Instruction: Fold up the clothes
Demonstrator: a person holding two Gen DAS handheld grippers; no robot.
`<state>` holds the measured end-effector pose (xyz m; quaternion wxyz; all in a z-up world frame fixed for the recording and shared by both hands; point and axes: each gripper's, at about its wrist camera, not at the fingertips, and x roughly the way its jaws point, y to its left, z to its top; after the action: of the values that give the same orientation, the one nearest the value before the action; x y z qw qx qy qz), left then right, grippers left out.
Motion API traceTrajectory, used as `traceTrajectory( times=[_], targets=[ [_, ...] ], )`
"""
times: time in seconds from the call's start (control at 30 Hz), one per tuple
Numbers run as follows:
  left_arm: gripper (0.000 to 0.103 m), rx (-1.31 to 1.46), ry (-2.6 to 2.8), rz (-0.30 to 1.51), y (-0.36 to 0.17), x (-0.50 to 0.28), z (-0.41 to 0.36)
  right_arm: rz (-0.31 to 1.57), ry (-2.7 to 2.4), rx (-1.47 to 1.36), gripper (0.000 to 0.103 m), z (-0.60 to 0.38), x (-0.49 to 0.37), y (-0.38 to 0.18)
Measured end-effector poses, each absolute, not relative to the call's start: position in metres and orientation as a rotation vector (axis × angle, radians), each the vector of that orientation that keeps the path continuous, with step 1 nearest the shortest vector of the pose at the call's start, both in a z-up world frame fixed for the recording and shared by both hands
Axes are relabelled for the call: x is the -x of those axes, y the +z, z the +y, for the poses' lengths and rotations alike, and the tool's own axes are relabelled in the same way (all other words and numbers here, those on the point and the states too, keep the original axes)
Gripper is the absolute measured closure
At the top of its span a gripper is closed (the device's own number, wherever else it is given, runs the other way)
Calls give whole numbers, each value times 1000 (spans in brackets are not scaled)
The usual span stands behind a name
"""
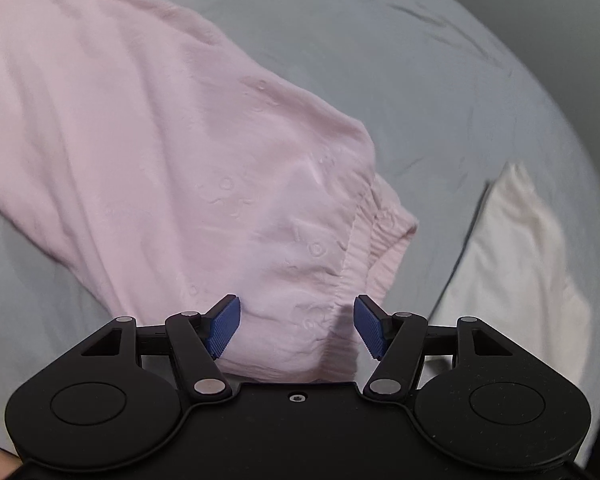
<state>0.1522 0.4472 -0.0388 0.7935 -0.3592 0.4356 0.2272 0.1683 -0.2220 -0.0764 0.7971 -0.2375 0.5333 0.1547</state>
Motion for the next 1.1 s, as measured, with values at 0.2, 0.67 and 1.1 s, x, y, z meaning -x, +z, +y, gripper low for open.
traceTrajectory(
  times=[0.2,0.67,1.1],
  targets=[
    [93,662,378,840,4,-156,399,1148,352,469,42,-232,-173,-77],
    [94,470,-77,718,88,-174,190,1079,384,433,42,-239,-165,-72],
    [94,134,-268,660,41,-158,-86,1070,387,265,42,-280,-167,-59]
  ],
)
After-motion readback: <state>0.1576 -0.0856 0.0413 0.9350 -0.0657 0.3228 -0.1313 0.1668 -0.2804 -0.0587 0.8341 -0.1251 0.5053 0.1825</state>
